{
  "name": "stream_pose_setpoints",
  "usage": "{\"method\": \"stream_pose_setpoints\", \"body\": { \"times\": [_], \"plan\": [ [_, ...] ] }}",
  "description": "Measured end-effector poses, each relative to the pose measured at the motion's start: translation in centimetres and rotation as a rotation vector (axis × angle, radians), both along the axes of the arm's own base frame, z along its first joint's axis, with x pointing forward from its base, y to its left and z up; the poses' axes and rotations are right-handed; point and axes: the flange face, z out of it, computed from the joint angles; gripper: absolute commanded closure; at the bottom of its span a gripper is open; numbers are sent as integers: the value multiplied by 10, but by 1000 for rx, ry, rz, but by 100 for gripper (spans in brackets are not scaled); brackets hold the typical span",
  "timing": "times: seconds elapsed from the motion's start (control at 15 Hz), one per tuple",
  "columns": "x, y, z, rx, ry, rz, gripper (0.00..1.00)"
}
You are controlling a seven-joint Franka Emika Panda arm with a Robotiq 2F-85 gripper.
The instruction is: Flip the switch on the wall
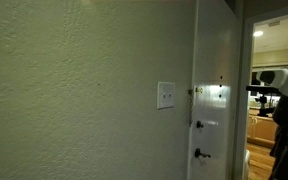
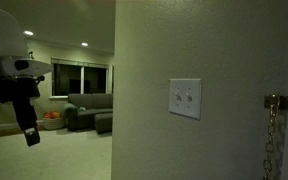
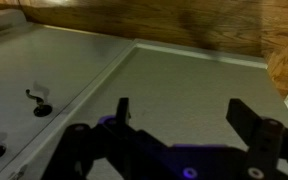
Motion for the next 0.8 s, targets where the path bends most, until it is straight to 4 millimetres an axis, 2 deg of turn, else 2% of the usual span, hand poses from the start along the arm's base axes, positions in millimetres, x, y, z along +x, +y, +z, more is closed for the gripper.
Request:
{"method": "stream_pose_setpoints", "body": {
  "times": [0.8],
  "plan": [
    [4, -5, 2, 17, 6, -7, 0]
  ]
}}
